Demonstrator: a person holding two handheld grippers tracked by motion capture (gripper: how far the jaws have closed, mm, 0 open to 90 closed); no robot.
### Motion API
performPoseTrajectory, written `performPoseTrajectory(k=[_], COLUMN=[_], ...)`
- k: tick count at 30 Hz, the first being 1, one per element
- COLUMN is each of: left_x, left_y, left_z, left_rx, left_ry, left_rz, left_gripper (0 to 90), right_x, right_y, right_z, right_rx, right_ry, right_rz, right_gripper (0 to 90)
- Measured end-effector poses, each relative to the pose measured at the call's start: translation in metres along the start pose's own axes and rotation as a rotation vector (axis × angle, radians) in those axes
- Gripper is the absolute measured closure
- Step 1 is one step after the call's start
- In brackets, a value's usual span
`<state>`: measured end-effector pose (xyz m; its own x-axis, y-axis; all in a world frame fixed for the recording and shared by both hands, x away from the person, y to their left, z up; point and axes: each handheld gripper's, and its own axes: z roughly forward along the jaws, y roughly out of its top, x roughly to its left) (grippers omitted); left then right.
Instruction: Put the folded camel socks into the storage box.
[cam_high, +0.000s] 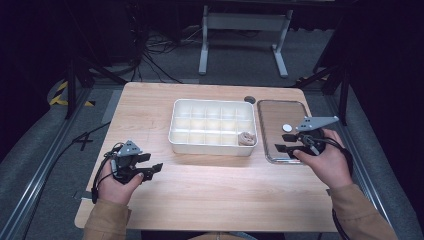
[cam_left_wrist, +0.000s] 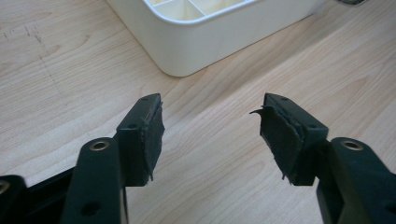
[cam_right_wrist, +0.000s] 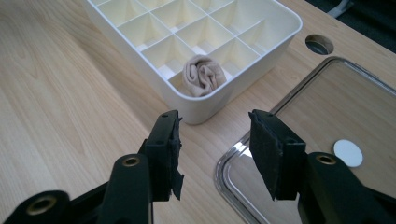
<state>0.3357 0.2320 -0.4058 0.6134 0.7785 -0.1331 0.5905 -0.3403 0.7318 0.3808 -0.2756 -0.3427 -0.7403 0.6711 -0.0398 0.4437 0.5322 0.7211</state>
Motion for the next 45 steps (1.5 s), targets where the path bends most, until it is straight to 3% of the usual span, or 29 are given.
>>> performPoseTrajectory(k=[6,10,12,17,20,29,35,42,45], left_x=[-0.002,-0.001,0.0,-0.001,-0.001,0.002,0.007,0.011,0.01], left_y=[-0.001,-0.002,-0.002,-0.003,-0.005,-0.01,-0.017,-0.022,-0.021], left_z=[0.001,-0.001,-0.001,-0.001,0.002,0.01,0.018,0.024,0.025], left_rx=[0.015,0.017,0.011,0.02,0.042,0.076,0.088,0.108,0.122], left_ry=[0.004,0.012,0.014,0.01,0.032,0.027,0.023,0.016,0.011], left_rz=[0.011,0.011,0.013,0.013,0.022,0.028,0.03,0.022,0.03], left_gripper=[38.9,38.8,38.8,38.5,38.6,37.1,37.0,37.0,36.9], right_x=[0.0,0.004,0.005,0.005,0.008,0.009,0.01,0.011,0.017], right_y=[-0.031,-0.046,-0.053,-0.065,-0.074,-0.116,-0.129,-0.133,-0.134], right_z=[-0.001,-0.001,-0.002,0.002,0.008,0.037,0.044,0.054,0.057], right_rx=[-0.001,-0.029,-0.066,-0.038,-0.041,-0.046,-0.071,-0.063,-0.107], right_ry=[0.005,-0.003,-0.006,-0.026,-0.039,-0.039,0.006,0.002,0.008], right_rz=[0.008,0.016,0.049,0.066,0.064,0.077,0.082,0.058,0.081], right_gripper=[52.8,51.5,50.1,47.5,46.7,41.8,39.6,34.8,33.5])
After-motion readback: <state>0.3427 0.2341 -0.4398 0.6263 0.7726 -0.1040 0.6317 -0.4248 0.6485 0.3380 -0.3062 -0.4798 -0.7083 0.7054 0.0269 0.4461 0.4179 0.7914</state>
